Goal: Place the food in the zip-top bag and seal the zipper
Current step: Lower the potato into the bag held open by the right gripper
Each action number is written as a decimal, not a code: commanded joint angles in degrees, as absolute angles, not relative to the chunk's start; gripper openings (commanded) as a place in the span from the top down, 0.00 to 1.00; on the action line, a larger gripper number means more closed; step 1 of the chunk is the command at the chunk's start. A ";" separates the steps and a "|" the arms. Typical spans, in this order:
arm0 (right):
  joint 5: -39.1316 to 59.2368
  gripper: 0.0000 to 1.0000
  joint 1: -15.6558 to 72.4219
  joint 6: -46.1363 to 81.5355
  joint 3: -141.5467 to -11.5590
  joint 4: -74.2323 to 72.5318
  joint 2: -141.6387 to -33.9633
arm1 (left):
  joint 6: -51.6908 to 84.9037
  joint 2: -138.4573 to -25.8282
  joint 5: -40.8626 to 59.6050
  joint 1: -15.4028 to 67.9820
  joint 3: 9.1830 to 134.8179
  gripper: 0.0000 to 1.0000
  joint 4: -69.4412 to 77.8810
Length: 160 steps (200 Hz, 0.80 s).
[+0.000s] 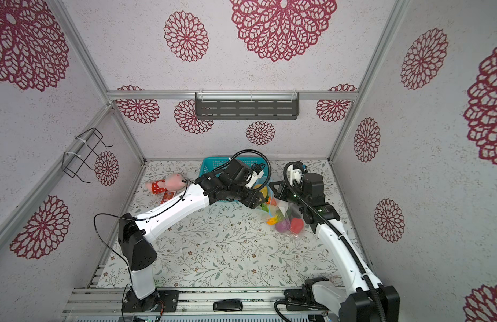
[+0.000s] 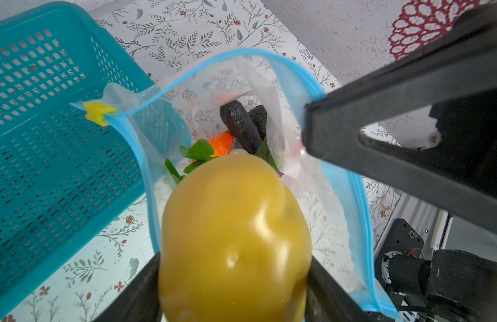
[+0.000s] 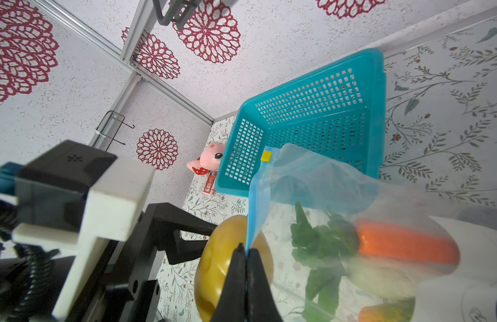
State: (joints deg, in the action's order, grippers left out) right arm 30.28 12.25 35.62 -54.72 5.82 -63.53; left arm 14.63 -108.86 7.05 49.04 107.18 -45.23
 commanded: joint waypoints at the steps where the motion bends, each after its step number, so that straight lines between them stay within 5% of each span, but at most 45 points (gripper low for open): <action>1: 30.85 1.00 11.97 35.97 -55.38 3.52 -61.64 | 14.17 -109.51 7.47 49.33 107.52 0.49 -44.11; 160: 30.85 0.99 12.03 35.96 -55.20 3.43 -61.60 | 14.24 -110.50 7.24 49.20 107.44 0.49 -44.55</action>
State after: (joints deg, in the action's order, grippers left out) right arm 30.28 12.25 35.62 -54.72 5.80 -63.53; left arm 14.63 -109.89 7.05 49.04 107.18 -45.28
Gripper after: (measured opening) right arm 0.056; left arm 0.717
